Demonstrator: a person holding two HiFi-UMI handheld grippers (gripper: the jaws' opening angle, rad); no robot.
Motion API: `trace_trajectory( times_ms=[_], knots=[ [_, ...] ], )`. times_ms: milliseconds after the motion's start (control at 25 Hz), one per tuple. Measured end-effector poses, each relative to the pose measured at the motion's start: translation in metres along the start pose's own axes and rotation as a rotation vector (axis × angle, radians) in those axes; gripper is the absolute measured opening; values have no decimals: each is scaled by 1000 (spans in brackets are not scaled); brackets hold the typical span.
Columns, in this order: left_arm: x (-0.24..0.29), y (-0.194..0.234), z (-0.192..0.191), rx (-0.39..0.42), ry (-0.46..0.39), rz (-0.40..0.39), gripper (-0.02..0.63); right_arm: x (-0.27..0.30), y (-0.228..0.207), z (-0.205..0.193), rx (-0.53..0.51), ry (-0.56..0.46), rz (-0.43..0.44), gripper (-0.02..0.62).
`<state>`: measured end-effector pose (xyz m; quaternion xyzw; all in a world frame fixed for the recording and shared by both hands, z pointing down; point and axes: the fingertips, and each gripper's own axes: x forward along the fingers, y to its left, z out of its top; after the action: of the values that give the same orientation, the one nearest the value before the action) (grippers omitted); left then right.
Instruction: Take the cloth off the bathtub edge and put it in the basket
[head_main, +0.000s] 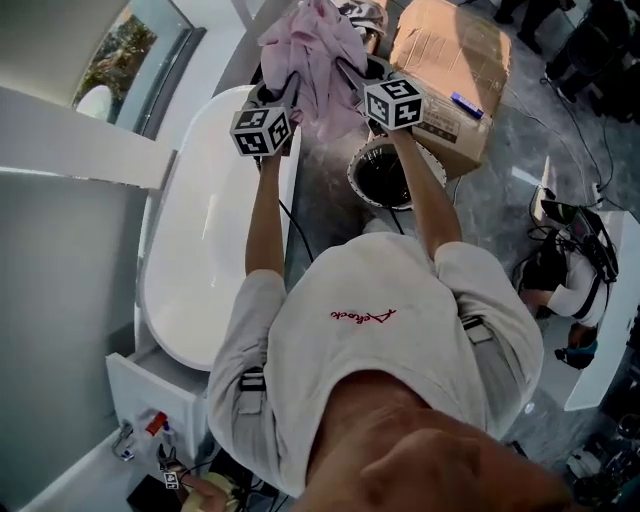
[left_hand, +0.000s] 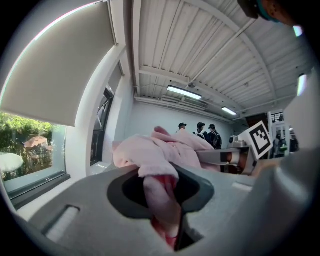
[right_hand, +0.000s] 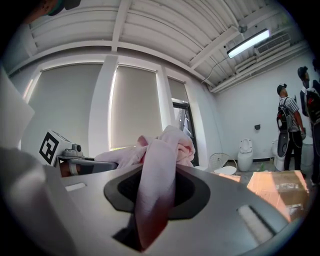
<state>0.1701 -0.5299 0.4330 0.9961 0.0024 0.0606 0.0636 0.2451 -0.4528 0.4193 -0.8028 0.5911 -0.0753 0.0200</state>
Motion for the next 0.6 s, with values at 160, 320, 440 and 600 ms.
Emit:
trace_trajectory(
  times_ms=[160, 320, 440, 600],
  knots=[
    [23, -33, -1, 12, 9, -75, 98, -32, -27, 0, 9, -13, -75, 109],
    [52, -81, -4, 29, 20, -159, 98, -77, -63, -1, 18, -29, -165, 109],
    [73, -121, -8, 33, 26, -220, 98, -115, -91, -2, 23, -37, -227, 109],
    [102, -177, -8, 42, 33, -287, 98, -166, -129, 0, 31, -48, -295, 109]
  ],
)
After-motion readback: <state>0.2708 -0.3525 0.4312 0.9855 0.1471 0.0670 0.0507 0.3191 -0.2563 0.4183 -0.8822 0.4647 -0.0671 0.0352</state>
